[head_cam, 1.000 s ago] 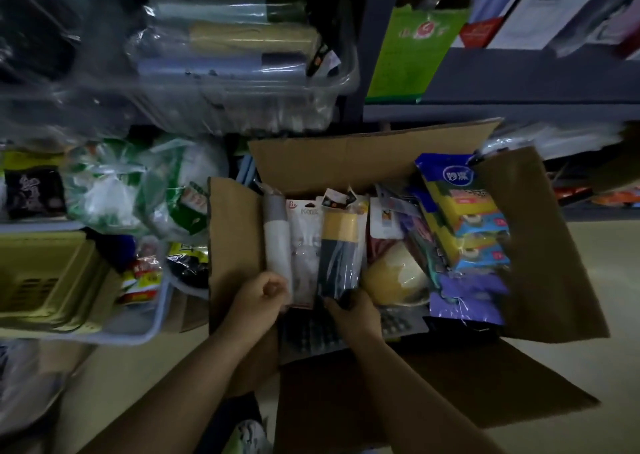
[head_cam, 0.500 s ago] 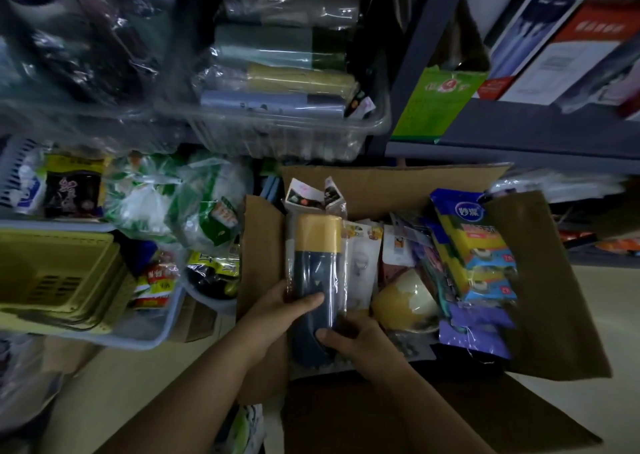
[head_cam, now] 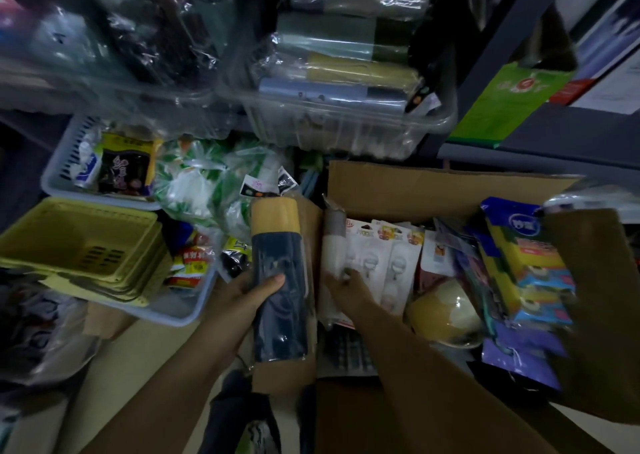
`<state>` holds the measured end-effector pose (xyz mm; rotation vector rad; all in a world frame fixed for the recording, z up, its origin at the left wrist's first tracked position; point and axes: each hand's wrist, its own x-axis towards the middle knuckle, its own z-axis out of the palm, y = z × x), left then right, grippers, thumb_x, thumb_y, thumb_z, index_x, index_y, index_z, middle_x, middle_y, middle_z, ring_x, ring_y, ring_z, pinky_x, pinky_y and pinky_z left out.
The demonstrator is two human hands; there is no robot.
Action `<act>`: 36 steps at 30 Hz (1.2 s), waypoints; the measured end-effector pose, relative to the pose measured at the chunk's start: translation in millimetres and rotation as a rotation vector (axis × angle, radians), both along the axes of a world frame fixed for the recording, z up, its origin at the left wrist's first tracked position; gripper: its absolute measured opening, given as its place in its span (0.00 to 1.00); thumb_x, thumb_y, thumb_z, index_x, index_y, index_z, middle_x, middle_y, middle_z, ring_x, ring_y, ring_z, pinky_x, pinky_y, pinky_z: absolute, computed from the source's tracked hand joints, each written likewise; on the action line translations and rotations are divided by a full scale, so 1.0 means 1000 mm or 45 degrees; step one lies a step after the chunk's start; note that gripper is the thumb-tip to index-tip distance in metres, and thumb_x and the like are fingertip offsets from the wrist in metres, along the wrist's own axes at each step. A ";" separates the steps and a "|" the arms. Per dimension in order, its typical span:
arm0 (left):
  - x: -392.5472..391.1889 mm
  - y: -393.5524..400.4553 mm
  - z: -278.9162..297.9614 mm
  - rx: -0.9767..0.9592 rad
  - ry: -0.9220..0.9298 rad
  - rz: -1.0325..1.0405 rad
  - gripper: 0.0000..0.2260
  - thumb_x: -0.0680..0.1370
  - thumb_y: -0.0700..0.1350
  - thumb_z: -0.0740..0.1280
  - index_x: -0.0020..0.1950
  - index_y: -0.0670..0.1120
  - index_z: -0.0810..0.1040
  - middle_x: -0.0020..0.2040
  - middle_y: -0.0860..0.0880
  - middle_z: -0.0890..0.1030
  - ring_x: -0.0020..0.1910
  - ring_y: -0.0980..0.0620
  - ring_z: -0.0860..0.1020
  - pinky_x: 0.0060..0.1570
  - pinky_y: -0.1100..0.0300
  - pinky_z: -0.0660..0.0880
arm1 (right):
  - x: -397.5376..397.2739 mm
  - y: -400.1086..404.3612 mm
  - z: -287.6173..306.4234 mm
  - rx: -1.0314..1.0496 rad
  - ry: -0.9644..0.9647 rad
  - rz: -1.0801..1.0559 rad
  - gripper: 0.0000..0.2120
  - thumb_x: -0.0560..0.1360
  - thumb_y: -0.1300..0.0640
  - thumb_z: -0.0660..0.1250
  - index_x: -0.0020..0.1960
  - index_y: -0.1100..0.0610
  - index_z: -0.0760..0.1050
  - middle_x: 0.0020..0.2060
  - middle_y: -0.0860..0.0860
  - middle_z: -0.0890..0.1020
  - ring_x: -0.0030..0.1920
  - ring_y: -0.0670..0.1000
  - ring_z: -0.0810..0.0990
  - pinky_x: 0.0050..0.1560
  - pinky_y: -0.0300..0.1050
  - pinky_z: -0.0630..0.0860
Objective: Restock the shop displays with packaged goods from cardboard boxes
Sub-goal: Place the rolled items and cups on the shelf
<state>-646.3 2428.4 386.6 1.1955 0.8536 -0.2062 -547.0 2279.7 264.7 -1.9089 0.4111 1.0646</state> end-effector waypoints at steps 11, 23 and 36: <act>-0.005 0.008 0.013 -0.064 0.038 0.040 0.32 0.60 0.56 0.80 0.61 0.47 0.78 0.50 0.45 0.85 0.48 0.45 0.84 0.48 0.51 0.78 | -0.008 -0.016 0.043 -0.065 -0.179 0.104 0.30 0.72 0.56 0.72 0.69 0.57 0.63 0.55 0.50 0.74 0.53 0.50 0.72 0.54 0.47 0.74; 0.027 0.024 0.102 0.118 -0.066 0.069 0.13 0.74 0.50 0.69 0.56 0.47 0.77 0.48 0.42 0.84 0.46 0.40 0.83 0.47 0.48 0.78 | 0.037 -0.100 0.233 -0.192 -0.721 0.522 0.28 0.73 0.43 0.68 0.68 0.48 0.63 0.49 0.40 0.72 0.43 0.38 0.72 0.37 0.30 0.69; 0.070 0.059 0.154 0.200 -0.201 0.108 0.10 0.76 0.53 0.67 0.51 0.48 0.79 0.44 0.46 0.85 0.45 0.44 0.83 0.47 0.51 0.79 | 0.154 0.008 0.282 -0.330 -1.324 0.951 0.37 0.72 0.43 0.71 0.76 0.44 0.57 0.63 0.56 0.72 0.62 0.58 0.73 0.61 0.48 0.72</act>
